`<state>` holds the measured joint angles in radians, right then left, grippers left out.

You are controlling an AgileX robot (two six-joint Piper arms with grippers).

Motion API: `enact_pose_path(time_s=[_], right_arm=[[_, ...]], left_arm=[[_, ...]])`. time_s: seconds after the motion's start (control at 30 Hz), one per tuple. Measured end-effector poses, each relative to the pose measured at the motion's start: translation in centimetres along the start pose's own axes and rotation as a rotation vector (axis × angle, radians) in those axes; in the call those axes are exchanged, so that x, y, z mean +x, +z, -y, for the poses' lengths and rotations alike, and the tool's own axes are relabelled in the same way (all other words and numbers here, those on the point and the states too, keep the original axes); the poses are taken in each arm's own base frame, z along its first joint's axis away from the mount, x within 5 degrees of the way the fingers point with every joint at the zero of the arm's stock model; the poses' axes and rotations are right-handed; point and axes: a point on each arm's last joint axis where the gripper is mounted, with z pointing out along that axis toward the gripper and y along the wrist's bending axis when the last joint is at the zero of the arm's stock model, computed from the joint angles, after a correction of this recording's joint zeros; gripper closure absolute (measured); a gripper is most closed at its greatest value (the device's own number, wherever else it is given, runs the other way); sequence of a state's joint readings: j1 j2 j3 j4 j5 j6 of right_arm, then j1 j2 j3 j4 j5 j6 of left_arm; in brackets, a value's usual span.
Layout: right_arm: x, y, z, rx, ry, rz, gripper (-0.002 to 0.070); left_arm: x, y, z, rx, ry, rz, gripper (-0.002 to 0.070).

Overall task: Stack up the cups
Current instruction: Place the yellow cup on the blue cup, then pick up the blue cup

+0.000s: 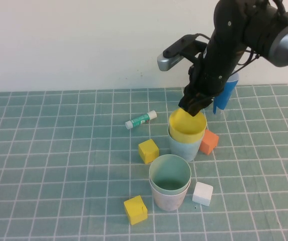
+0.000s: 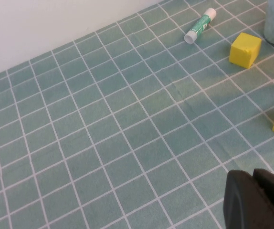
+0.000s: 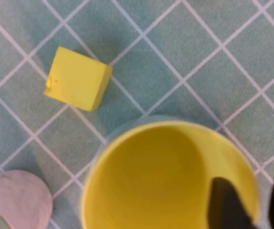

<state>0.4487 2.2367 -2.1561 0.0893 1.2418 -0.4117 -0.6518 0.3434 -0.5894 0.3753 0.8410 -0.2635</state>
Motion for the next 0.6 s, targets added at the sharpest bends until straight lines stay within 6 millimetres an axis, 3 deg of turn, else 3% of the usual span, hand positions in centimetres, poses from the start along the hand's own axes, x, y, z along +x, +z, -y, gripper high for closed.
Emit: enact_pose_path(time_s=[0.1, 0.2, 0.43, 0.6], right_arm=[[0.1, 0.0, 0.2, 0.022, 0.041, -0.007, 0.0347], [0.2, 0.0, 0.6, 0.034, 0.08, -0.011, 0.0259], [1.1, 0.6, 2.6, -0.002, 0.163, -0.009, 0.0227], [1.3, 3.6, 2.8, -0.085, 0.2, -0.037, 0.0225]], left_arm=[[0.0, 0.0, 0.0, -0.001, 0.001, 0.0, 0.0676], [0.0, 0.0, 0.0, -0.001, 0.001, 0.0, 0.0676], [0.0, 0.0, 0.0, -0.001, 0.001, 0.0, 0.0676], [0.0, 0.0, 0.0, -0.001, 0.001, 0.0, 0.0676]])
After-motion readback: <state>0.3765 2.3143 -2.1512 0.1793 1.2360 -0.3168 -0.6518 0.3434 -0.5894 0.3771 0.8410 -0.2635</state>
